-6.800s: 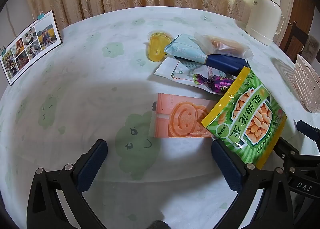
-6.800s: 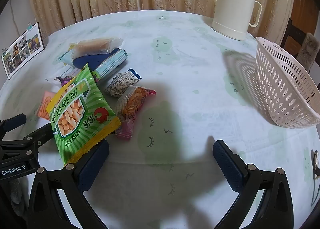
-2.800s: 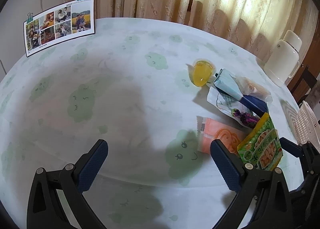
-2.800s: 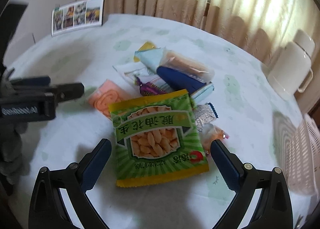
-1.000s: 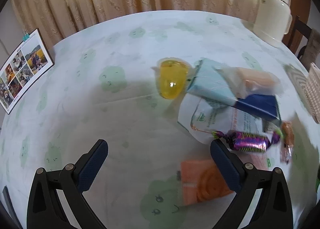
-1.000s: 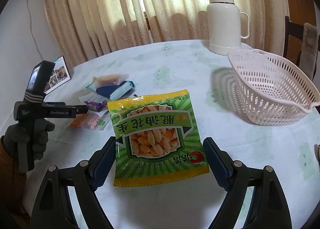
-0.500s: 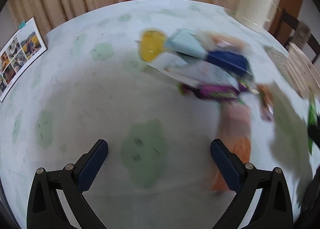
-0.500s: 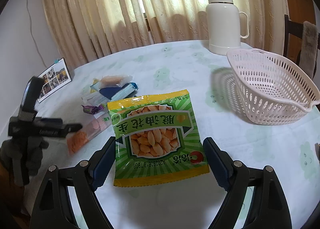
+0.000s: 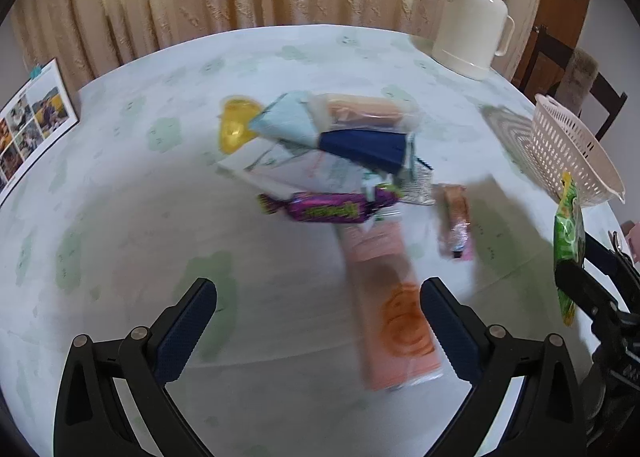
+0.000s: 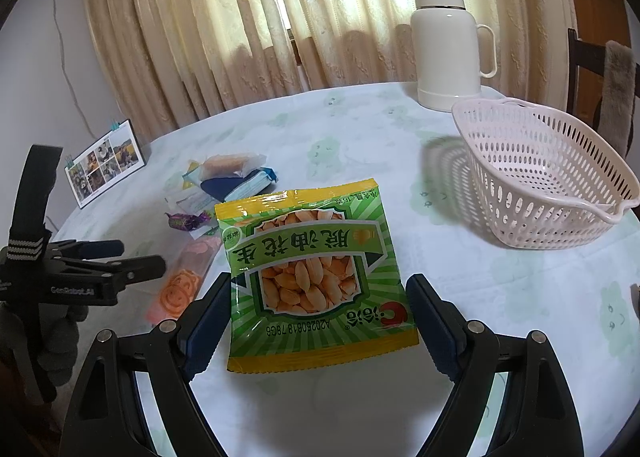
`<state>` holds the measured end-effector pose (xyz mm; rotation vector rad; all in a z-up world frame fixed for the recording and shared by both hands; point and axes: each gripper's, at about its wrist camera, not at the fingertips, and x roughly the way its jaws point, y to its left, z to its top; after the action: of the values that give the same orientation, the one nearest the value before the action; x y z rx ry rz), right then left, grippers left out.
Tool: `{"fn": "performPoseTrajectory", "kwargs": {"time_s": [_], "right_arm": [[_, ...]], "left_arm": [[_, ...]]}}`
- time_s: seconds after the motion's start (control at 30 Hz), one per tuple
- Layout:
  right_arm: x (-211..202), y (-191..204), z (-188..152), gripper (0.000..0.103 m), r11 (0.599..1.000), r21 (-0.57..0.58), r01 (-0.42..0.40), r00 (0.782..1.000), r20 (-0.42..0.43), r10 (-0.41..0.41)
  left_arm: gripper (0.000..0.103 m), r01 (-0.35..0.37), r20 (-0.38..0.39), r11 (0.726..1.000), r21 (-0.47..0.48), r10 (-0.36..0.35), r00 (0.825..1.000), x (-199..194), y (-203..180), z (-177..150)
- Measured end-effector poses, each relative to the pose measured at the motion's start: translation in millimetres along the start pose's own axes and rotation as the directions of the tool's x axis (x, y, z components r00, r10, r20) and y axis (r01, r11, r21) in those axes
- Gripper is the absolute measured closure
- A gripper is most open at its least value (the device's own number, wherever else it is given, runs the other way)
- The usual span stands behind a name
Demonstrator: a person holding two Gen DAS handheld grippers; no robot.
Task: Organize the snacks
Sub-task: 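Lift the peanut bag with the right gripper while the left approaches the biscuit packet, then drop the peanut bag in the basket with right gripper while left grasps biscuit packet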
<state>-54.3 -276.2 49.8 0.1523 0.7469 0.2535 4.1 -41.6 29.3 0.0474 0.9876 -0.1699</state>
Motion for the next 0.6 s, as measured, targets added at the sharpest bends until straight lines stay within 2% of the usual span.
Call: {"fn": "performPoseTrajectory", "kwargs": {"time_s": [0.1, 0.17, 0.3, 0.33, 0.37, 0.4, 0.6], "right_arm": [[-1, 1, 0, 0.017, 1.0, 0.003, -0.003, 1.0, 0.002, 0.003], [-1, 1, 1, 0.017, 1.0, 0.003, -0.005, 1.0, 0.003, 0.005], [-2, 1, 1, 0.017, 1.0, 0.007, -0.013, 1.0, 0.009, 0.013], [-2, 1, 1, 0.017, 1.0, 0.009, -0.015, 1.0, 0.011, 0.015], [-2, 1, 1, 0.017, 1.0, 0.011, -0.017, 1.0, 0.012, 0.017], [-3, 1, 0, 0.017, 1.0, 0.011, -0.019, 1.0, 0.014, 0.019], [-3, 0, 0, 0.017, 1.0, 0.012, -0.022, 1.0, 0.018, 0.022]], "left_arm": [[0.015, -0.031, 0.0, 0.999, 0.037, 0.031, 1.0, 8, -18, 3], [0.032, -0.054, -0.008, 0.997, 0.057, 0.054, 0.998, 15, -25, 4], [0.045, -0.042, -0.03, 0.998, 0.057, 0.043, 0.999, 26, -30, 4], [0.052, -0.039, -0.025, 0.998, 0.055, 0.04, 0.999, 25, -30, 3], [0.064, -0.038, -0.021, 0.998, 0.056, 0.039, 0.999, 23, -31, 3], [0.068, -0.036, -0.017, 0.998, 0.055, 0.037, 0.999, 22, -31, 3], [0.07, -0.004, -0.006, 0.999, 0.037, 0.004, 1.0, 17, -25, -2]]}}
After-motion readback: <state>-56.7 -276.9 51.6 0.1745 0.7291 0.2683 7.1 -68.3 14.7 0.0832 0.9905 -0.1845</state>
